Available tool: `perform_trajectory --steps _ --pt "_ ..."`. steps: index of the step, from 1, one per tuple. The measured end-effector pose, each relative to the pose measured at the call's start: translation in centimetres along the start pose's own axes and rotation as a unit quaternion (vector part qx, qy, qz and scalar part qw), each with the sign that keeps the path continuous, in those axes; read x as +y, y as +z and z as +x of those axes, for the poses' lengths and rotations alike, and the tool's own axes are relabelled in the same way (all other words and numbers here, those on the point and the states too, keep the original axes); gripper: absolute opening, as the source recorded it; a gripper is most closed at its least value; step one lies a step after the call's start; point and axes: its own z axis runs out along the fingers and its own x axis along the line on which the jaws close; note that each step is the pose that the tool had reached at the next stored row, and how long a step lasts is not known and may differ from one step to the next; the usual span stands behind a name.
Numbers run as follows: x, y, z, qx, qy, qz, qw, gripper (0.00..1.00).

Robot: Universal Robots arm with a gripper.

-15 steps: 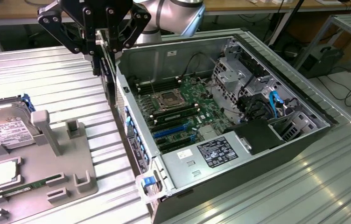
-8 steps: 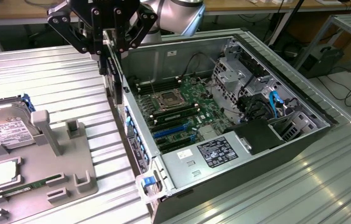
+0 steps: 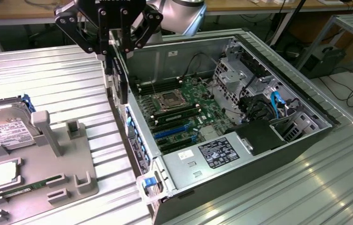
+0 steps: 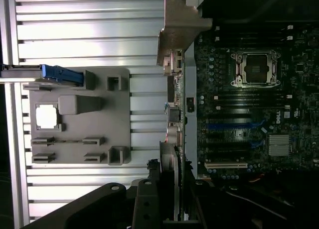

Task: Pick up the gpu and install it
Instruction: 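Pick up the gpu and move the gpu toward the slot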

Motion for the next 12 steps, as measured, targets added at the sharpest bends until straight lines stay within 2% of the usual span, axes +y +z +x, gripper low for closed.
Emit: perform_trajectory --steps 12 --pt "0.02 0.15 -0.99 0.0 0.0 0.0 1.0 0.27"
